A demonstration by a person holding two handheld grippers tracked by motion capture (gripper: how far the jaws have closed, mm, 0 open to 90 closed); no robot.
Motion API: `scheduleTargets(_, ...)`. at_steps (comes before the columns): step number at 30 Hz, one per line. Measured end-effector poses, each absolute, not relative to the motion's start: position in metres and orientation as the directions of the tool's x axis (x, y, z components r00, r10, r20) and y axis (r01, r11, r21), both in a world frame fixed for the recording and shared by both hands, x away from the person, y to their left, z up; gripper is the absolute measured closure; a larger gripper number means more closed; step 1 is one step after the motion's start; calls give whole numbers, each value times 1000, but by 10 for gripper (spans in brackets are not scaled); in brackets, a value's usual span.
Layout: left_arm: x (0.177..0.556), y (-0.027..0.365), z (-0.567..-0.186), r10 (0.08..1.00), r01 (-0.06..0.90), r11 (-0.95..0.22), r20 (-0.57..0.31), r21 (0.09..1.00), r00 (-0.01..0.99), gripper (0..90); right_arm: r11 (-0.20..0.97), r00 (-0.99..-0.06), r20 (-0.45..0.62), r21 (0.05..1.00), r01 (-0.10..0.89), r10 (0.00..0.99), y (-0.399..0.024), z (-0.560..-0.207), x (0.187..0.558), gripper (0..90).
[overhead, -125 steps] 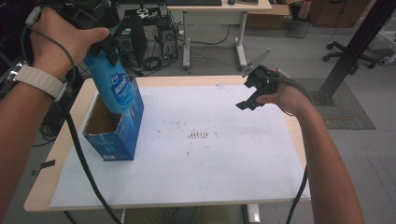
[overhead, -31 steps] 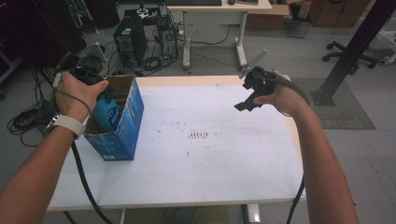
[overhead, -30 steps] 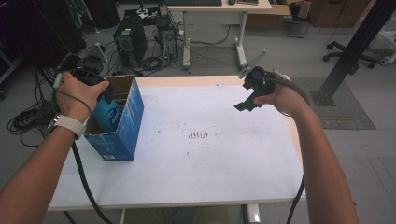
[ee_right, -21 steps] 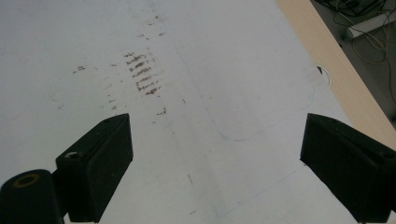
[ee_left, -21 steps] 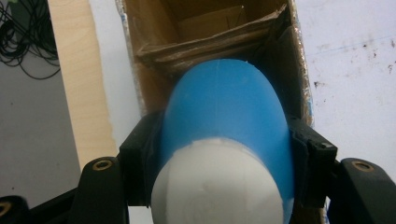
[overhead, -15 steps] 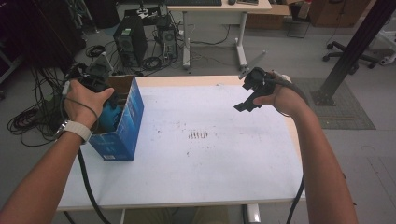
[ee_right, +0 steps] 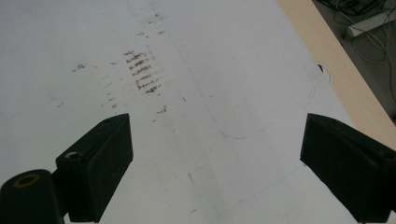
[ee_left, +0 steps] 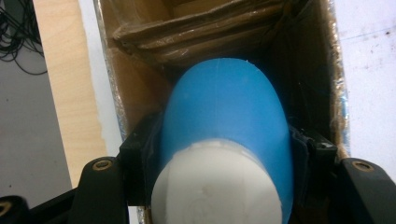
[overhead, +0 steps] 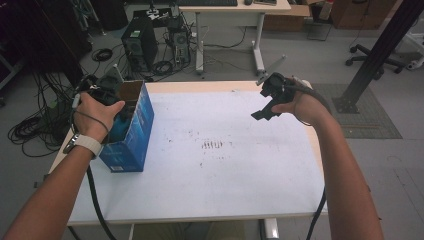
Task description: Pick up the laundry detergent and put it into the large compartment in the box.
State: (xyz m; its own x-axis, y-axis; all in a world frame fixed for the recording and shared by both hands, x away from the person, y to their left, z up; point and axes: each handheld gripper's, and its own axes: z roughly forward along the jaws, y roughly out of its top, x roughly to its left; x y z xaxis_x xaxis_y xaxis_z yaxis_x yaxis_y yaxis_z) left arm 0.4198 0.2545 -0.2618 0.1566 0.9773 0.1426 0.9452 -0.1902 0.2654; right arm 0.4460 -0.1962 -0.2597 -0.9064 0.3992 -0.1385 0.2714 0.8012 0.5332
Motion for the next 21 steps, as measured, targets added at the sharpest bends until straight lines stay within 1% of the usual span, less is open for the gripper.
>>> scheduleTargets(21, 421, 256, -278, 977, 945, -196, 138, 261, 165, 379, 800, -905, -131, 530, 280, 404, -197, -264, 446, 93)
